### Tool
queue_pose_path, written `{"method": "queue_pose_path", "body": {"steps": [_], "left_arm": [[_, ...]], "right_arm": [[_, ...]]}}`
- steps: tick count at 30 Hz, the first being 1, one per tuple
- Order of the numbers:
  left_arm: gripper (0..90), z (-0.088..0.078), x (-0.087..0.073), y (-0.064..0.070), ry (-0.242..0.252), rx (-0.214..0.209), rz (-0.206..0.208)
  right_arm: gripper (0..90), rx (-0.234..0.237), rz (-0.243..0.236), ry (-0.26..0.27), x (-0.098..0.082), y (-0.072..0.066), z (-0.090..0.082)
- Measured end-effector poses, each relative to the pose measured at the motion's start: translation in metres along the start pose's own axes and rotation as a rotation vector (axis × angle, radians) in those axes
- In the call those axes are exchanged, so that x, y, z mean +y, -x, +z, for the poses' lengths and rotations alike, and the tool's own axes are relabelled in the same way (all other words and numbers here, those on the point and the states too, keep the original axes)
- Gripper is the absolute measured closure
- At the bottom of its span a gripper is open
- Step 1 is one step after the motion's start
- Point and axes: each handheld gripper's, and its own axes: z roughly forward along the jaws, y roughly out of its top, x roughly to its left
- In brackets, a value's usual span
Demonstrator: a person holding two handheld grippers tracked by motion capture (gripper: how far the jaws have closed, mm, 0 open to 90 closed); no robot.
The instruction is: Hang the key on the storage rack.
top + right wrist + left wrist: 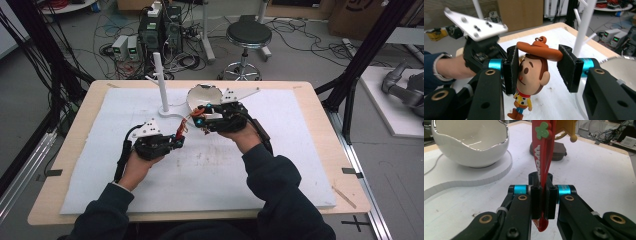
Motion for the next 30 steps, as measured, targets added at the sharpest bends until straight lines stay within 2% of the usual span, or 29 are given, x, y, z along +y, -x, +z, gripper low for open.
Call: {"method": "queue_pose_path", "body": {"steps": [4,6,8,12,17,23,24,25,29,30], "left_arm": [[86.5,-0.006,0.005,-0.004,-0.006,-0.008,-0.028],[86.5,-0.010,0.009,-0.006,-0.008,-0.008,-0.029],[86.5,-0.015,0.015,-0.009,-0.012,0.013,-0.011],[86.5,-0.023,0.033,-0.017,-0.002,0.054,-0.004],[86.4,-0.034,0.057,-0.025,-0.050,0.129,0.035],[86.2,-0.051,0.073,-0.040,-0.059,0.208,0.014],[86.2,-0.054,0.076,-0.042,-0.063,0.224,0.009],[86.2,-0.057,0.079,-0.044,-0.062,0.236,0.003],[86.2,-0.064,0.092,-0.053,-0.063,0.299,-0.032],[86.2,-0.065,0.096,-0.055,-0.063,0.320,-0.040]], "right_arm": [[54.0,-0.007,0.017,-0.003,-0.010,0.005,-0.004],[53.8,-0.006,0.027,-0.004,-0.016,0.007,-0.004],[53.2,0.003,0.038,-0.018,-0.024,0.010,-0.004],[49.0,0.007,0.039,-0.023,-0.029,0.010,-0.003],[43.7,-0.015,0.061,0.003,-0.035,0.014,-0.011],[38.0,-0.063,0.097,0.022,-0.048,0.022,-0.028],[36.1,-0.084,0.108,0.023,-0.054,0.025,-0.036],[36.1,-0.084,0.108,0.023,-0.054,0.025,-0.036],[34.5,-0.138,0.133,0.038,-0.068,0.032,-0.057],[34.5,-0.138,0.133,0.038,-0.068,0.032,-0.057]]}}
